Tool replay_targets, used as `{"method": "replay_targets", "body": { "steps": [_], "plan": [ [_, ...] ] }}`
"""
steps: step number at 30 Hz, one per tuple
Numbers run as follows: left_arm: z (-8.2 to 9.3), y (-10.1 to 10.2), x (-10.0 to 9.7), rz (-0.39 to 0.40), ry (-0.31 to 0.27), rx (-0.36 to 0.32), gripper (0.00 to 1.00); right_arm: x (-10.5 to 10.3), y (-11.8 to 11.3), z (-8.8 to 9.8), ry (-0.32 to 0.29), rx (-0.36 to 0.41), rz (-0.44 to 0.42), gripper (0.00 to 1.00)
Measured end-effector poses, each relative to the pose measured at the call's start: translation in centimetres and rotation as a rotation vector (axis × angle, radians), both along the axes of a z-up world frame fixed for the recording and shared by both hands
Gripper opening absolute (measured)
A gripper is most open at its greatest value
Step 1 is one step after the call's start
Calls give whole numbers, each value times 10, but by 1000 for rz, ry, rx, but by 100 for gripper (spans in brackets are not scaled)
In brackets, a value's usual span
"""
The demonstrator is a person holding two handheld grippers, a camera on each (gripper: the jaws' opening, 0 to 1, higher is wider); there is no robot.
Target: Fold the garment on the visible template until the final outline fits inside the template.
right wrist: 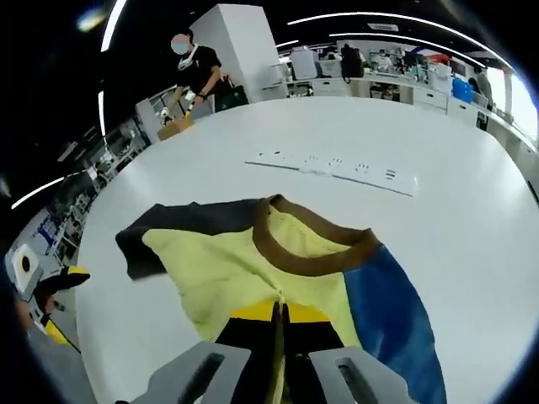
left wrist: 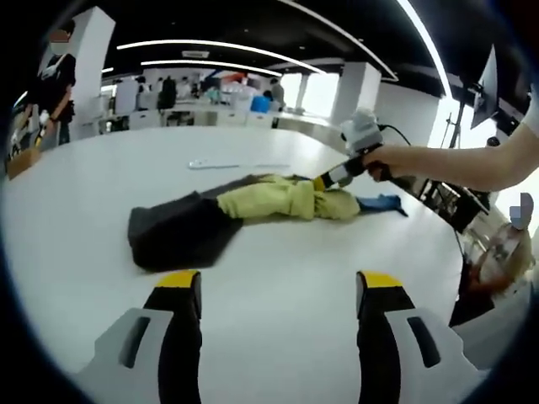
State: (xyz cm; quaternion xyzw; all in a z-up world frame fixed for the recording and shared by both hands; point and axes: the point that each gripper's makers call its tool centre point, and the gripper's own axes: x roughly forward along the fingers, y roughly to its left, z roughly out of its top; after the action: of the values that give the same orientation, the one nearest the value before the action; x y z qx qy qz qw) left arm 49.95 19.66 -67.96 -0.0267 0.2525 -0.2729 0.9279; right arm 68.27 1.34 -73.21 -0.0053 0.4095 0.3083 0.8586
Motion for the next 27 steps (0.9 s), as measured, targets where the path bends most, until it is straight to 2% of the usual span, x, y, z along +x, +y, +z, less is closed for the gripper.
{"method": "replay_targets", "body": {
  "steps": [2,12,18,27],
  "plan": [
    [3,-1,3,-4,-4,-3,71,-2,0,7,-19,3,3,1],
    [8,-12,20,38,-1,-41,65,-22,-9,35,-54,49,16,25],
    [7,-24,28,36,-5,-43,61,-44,-15,46,-73,74,45,28],
    [8,-51,45,15,-22,-52,55,-78,-31,46,-67,85,63,29]
  ]
}}
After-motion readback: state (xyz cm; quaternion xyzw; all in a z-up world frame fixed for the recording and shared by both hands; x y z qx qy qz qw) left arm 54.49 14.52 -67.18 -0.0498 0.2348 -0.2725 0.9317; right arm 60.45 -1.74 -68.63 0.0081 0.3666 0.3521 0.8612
